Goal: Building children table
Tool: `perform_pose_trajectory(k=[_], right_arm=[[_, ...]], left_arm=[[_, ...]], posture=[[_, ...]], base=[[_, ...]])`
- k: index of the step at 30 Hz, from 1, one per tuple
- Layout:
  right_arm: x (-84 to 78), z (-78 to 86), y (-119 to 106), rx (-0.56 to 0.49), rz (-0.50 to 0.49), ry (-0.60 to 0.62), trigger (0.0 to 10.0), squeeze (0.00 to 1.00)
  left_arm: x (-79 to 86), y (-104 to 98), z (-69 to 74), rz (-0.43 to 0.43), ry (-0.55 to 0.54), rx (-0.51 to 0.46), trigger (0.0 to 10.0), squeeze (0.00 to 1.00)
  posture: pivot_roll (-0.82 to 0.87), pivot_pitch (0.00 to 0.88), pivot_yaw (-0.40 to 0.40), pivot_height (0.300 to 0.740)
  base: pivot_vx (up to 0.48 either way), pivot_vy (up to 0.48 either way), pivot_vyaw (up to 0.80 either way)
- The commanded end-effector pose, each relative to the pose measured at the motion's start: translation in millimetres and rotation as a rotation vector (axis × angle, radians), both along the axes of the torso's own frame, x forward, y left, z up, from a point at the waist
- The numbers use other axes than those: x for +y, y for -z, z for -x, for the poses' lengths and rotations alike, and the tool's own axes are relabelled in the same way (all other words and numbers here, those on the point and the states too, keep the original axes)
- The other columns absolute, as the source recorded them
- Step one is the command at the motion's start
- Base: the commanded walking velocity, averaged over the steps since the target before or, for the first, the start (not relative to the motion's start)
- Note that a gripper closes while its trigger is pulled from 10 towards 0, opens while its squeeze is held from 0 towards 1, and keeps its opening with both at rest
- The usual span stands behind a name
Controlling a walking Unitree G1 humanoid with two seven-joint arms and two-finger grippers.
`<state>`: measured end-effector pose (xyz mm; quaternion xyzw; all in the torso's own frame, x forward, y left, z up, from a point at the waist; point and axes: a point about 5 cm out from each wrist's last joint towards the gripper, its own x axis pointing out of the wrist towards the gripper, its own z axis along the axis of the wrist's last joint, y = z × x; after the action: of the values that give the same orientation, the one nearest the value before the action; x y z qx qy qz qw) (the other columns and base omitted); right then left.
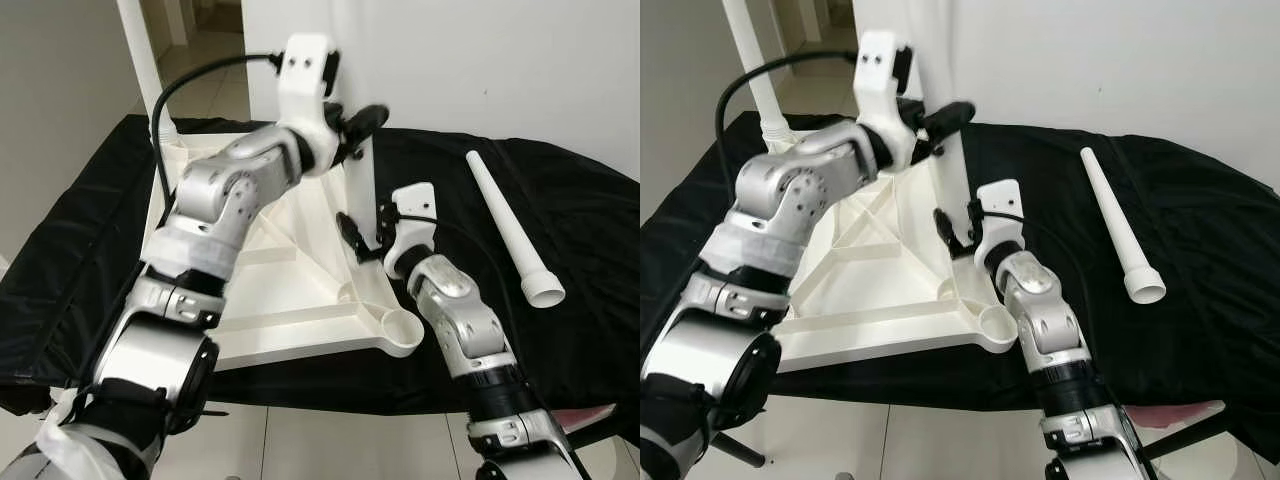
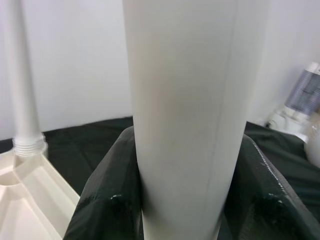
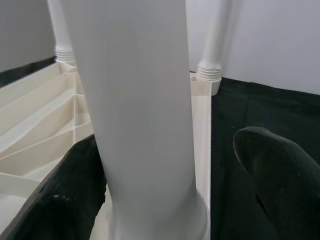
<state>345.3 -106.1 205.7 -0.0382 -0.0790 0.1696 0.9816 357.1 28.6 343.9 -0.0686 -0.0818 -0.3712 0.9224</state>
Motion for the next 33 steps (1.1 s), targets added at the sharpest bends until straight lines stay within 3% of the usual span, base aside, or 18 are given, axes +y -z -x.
perform_pose_trajectory(k=[1,2,4,13,17,33], right_arm=[[1.7,-5.3,-0.4,-0.007,0.004,0.048,10.0,0.0],[1.7,-5.3,-0.4,-0.007,0.004,0.048,10.0,0.0],[10.7,-11.3,-6.3,-0.038,0.021,0.099,10.0,0.0],[27.7,-14.4,-18.9,-0.107,-0.006,0.149,10.0,0.0],[31.8,-13.7,-18.4,-0.109,-0.018,0.164,10.0,0.0],[23.4,-17.4,-4.5,-0.03,-0.047,0.264,10.0,0.0]], left_arm=[[-7.8,-6.0,1.7,0.01,-0.047,-0.013,10.0,0.0],[-7.8,-6.0,1.7,0.01,-0.047,-0.013,10.0,0.0],[-24.1,-10.7,9.0,0.002,-0.075,-0.051,10.0,0.0],[-43.3,-12.0,15.0,-0.014,-0.072,-0.081,10.0,0.0],[-45.3,-12.3,15.4,-0.013,-0.081,-0.085,10.0,0.0],[-47.3,-12.6,14.4,-0.011,-0.101,-0.093,10.0,0.0]], posture=[[0.06,0.02,-0.012,0.74],[0.06,0.02,-0.012,0.74],[0.06,0.026,-0.017,0.74],[0.06,0.038,-0.022,0.74],[0.06,0.043,-0.024,0.74],[0.05,0.053,-0.023,0.74]], base=[[0.0,0.0,0.0],[0.0,0.0,0.0],[0.0,0.0,0.0],[0.0,0.0,0.0],[0.0,0.0,0.0],[0.0,0.0,0.0]])
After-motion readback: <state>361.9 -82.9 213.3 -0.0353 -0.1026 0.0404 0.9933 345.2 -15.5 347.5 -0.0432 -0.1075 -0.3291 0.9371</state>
